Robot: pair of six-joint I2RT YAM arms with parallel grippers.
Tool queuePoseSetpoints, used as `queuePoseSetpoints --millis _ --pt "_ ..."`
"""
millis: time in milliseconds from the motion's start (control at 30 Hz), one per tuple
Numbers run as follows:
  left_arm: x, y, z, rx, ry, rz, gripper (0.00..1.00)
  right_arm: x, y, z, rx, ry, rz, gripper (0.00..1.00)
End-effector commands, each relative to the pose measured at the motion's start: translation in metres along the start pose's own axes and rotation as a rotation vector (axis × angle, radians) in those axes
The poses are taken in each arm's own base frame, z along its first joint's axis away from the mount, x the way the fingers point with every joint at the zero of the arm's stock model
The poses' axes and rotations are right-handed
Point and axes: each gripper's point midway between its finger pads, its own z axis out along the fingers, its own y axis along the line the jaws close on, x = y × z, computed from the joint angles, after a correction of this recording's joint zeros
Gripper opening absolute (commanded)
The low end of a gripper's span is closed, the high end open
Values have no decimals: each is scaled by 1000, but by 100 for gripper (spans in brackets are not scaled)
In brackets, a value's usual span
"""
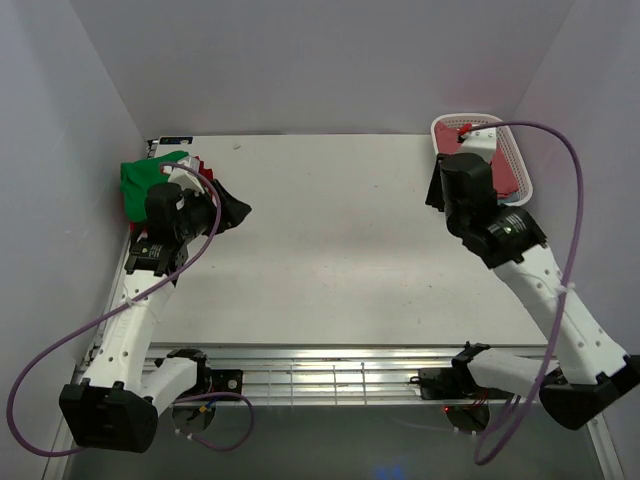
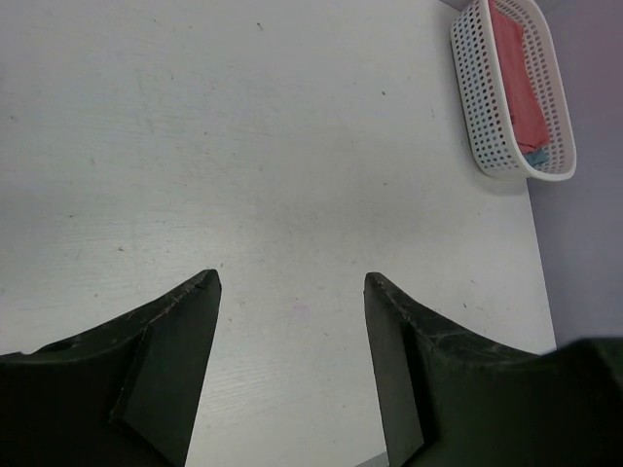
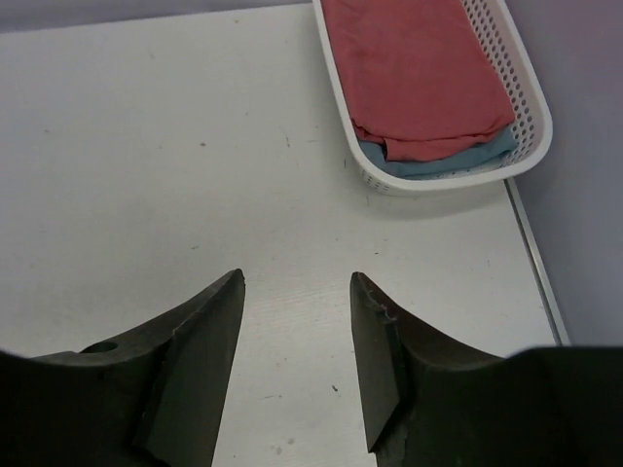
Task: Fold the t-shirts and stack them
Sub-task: Grab crumpled tshirt from bin with the right arm
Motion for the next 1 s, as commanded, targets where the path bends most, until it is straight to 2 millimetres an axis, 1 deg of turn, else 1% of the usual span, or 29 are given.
queuePoseSetpoints --millis 0,33,67,100,133,167,200,233,267,300,333,367,400,433,467,500,533,567,600,633,700,733,767,800,833,900,933,967 --pt "-6 -13 -9 48 -28 6 71 9 11 55 25 1 -75 55" --pt "-4 -13 -10 48 -24 4 72 25 1 80 63 41 -110 56" --pt "0 -11 -9 46 -17 -2 72 29 -2 94 60 46 -115 57" --pt "1 -11 -11 46 -17 -8 73 25 -2 110 48 26 -95 58" --pt "2 -11 -12 45 -16 -10 73 31 -2 124 8 60 -81 58" --pt "5 -9 -12 39 -14 -12 73 36 -20 149 38 96 -49 58" --pt "7 -7 -15 30 -16 -11 74 37 -22 160 21 114 -31 58" --pt "9 -4 -15 19 -17 -7 74 37 -29 172 31 126 -14 57" --pt "10 -2 -16 11 -17 -5 74 37 -42 192 58 143 5 57" --pt "13 2 -16 -6 -12 -7 75 36 -43 201 41 153 15 57" --pt "14 3 -17 -9 -16 1 75 47 -48 219 51 188 17 56" --pt "15 5 -16 -14 -13 1 75 46 -57 228 62 193 20 55" --pt "15 6 -16 -20 -13 0 75 31 -59 235 62 166 27 55" --pt "17 8 -15 -25 -9 -2 76 42 -58 251 47 198 21 55" --pt "17 8 -15 -27 -9 -2 76 41 -64 259 47 201 30 54" --pt "17 8 -14 -28 -10 -4 76 31 -60 264 18 185 39 54" --pt "17 9 -14 -30 -9 -4 76 42 -60 277 10 212 40 54" --pt "16 10 -13 -35 -8 -5 76 44 -61 284 0 218 49 54" --pt "17 11 -12 -38 -5 -6 76 38 -57 289 -19 207 59 54" --pt "17 12 -11 -42 -4 -6 76 48 -54 299 -27 229 61 53" --pt "17 13 -9 -46 3 -3 76 54 -50 307 -43 244 70 53" --pt "17 14 -8 -48 5 -3 76 59 -50 315 -41 256 79 52" --pt "17 14 -7 -50 7 -4 76 63 -48 318 -43 262 80 52" --pt "18 15 -6 -53 11 -5 76 65 -61 322 -22 266 92 52" --pt "18 15 -6 -55 10 -5 76 70 -64 327 -17 276 99 52" --pt "18 17 -5 -63 13 -7 76 77 -63 331 -22 291 104 52" --pt "18 18 -4 -65 11 -3 76 85 -64 335 -20 308 103 50" --pt "18 19 -4 -70 12 -3 76 89 -64 336 -19 314 104 50"
